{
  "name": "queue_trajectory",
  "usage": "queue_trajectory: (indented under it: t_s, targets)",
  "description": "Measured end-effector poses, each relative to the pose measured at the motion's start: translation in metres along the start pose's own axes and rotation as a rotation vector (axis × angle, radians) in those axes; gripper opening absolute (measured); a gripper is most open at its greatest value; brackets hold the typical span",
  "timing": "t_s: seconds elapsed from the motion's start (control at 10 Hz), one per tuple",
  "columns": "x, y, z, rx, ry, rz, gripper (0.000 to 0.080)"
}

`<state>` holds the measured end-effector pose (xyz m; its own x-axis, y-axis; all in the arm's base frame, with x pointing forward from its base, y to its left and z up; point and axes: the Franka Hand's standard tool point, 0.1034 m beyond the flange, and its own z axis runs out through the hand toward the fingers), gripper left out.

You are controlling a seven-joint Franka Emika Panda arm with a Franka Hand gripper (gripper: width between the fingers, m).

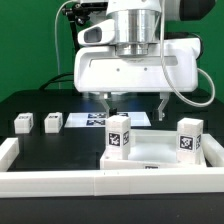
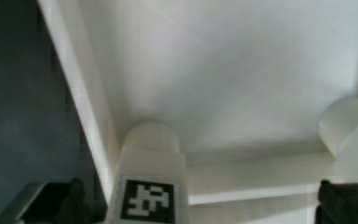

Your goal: Assemble square table

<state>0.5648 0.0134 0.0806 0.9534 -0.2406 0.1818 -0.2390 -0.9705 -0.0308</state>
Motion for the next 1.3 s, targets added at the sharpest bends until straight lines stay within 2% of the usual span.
queue_trajectory:
  t_s: [0.2, 0.4, 0.5, 0.6, 0.7, 0.8, 1.3]
  targets:
    - [0.001, 0.002, 0.0, -0.006, 0.0, -0.107, 0.0649]
    - [0.001, 0.003, 0.0, -0.006, -0.002, -0.092, 0.0649]
    - [-0.002, 0.009, 0.002, -0.004, -0.024, -0.08, 0.0649]
    - [-0.008, 0.017, 0.002, 0.011, -0.093, -0.054, 0.0649]
    - [-0.009, 0.025, -0.002, 0.041, -0.158, -0.01, 0.0649]
    - [-0.009, 0.03, -0.003, 0.048, -0.184, 0.035, 0.0649]
    - [-0.012, 0.03, 0.0, 0.041, -0.193, 0.06, 0.0649]
